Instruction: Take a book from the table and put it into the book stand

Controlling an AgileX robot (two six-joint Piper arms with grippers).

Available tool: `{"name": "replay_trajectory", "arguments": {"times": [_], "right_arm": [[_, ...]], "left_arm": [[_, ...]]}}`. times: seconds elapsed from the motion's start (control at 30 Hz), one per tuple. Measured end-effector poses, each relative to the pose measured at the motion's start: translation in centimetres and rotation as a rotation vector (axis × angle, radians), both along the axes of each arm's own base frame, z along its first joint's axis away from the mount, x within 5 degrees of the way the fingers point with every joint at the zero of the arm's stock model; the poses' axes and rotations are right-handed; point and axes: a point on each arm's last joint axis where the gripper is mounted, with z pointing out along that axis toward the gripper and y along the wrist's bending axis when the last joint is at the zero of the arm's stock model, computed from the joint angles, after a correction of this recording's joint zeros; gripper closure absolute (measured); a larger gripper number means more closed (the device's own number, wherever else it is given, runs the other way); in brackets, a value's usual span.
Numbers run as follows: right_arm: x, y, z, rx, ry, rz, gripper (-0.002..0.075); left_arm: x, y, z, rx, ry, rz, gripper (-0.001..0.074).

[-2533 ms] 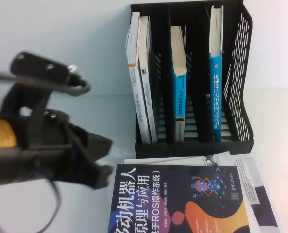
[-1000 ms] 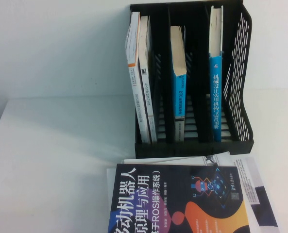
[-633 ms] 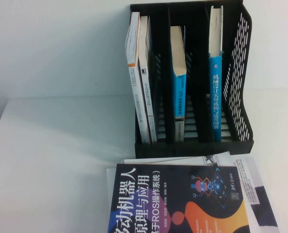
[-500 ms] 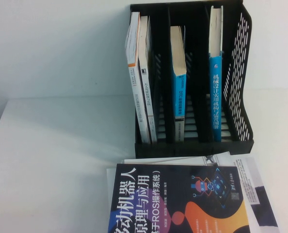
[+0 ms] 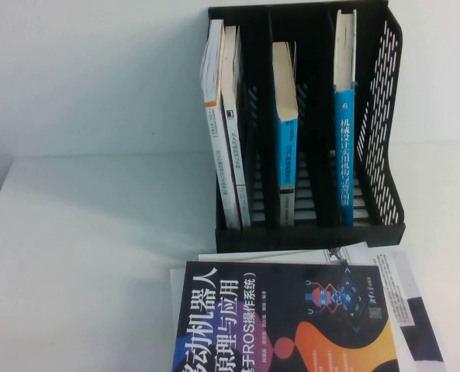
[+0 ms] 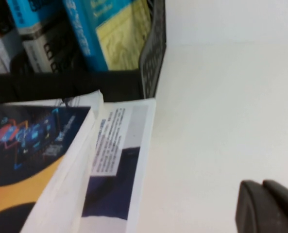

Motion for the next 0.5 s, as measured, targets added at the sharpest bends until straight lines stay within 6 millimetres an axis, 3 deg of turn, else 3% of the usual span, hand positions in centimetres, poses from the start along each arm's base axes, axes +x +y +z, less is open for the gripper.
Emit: {"name": "replay_trajectory", "arguments": {"times": [0.5], "right_arm": [[-0.08,-0.61,-0.24,0.09,0.06,-0.115,0.0729]], "left_arm": [[0.0,-0.01,0.01,-0.005,0.001,0.0,0.0738]]}}
